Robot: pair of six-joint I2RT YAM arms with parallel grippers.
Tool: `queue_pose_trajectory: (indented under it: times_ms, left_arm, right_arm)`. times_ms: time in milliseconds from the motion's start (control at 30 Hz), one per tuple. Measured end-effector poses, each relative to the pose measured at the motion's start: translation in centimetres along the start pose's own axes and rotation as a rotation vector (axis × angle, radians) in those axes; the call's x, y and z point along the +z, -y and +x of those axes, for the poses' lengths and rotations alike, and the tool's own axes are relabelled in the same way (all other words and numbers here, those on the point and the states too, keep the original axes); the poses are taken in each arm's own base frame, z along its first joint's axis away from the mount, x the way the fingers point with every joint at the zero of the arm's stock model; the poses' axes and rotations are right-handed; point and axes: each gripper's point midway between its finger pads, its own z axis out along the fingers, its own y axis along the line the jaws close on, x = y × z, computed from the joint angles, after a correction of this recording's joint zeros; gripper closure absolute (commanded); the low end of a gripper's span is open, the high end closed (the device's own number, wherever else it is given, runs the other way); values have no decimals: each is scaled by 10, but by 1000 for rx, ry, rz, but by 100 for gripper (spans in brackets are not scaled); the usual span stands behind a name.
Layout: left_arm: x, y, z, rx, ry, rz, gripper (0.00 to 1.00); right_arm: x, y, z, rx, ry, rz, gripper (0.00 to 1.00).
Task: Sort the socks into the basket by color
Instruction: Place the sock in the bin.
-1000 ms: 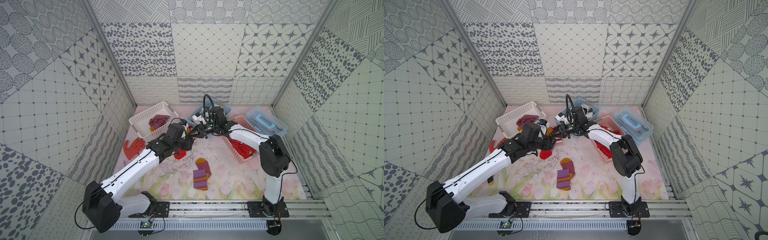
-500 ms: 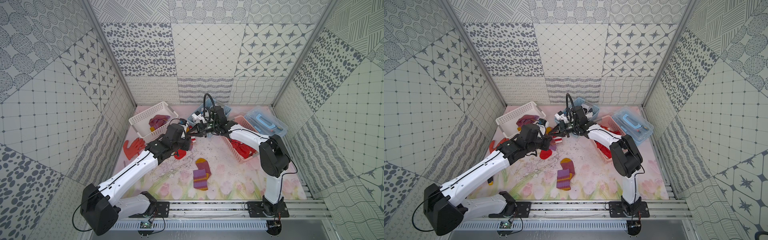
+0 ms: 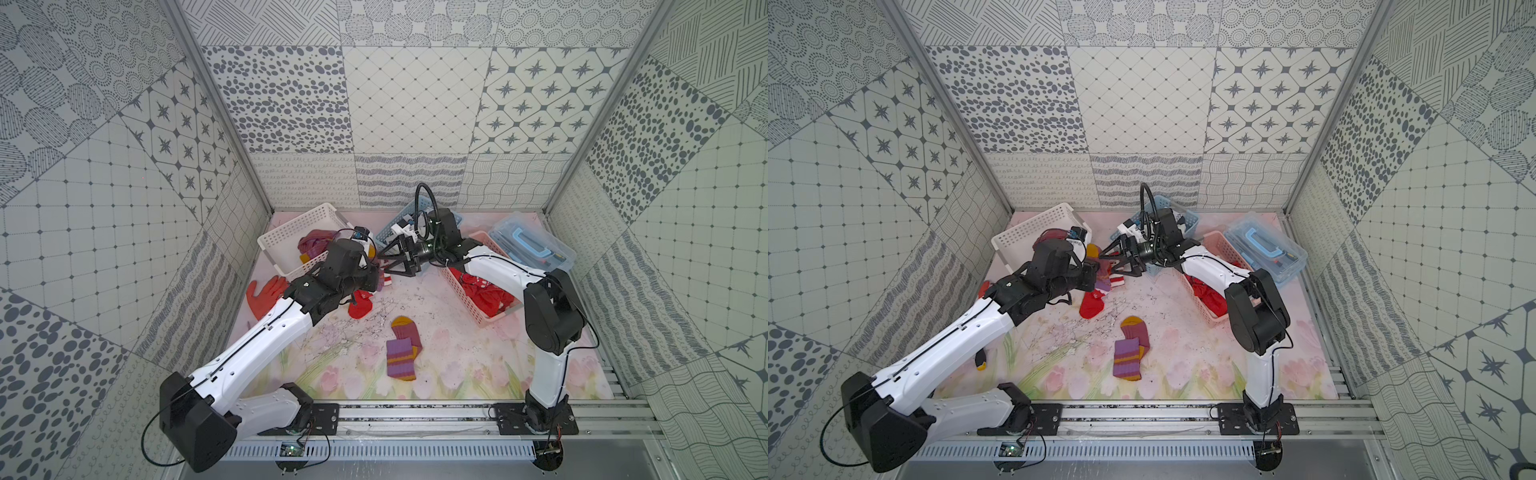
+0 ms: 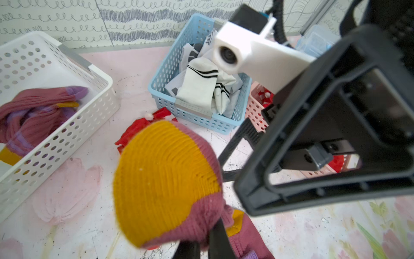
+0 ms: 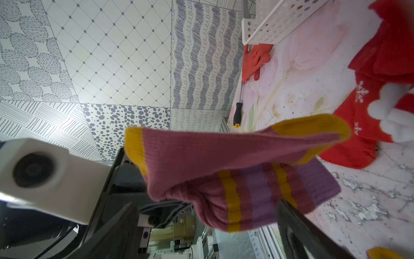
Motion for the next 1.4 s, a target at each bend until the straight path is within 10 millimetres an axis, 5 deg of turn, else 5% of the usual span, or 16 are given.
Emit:
queue_pose_trajectory:
  times_ms: [267,833,1133,1400]
  left_arm:
    - [6,-62,-37,-128,-12,-152,100]
    - [44,-251,-84,-335,-93,-513,100]
    - [74,-326,-59,-338,-219,-652,100]
    - [115,-344,-3,-341,-401,-653,100]
  right_arm:
    - [-36,-6,2,-52,58,59,2]
    - [-42,11,10,-105,28,223,2]
    - [-40,50,15,-60,-31,336,2]
    - [-31,68,20,-69,-94,411,2]
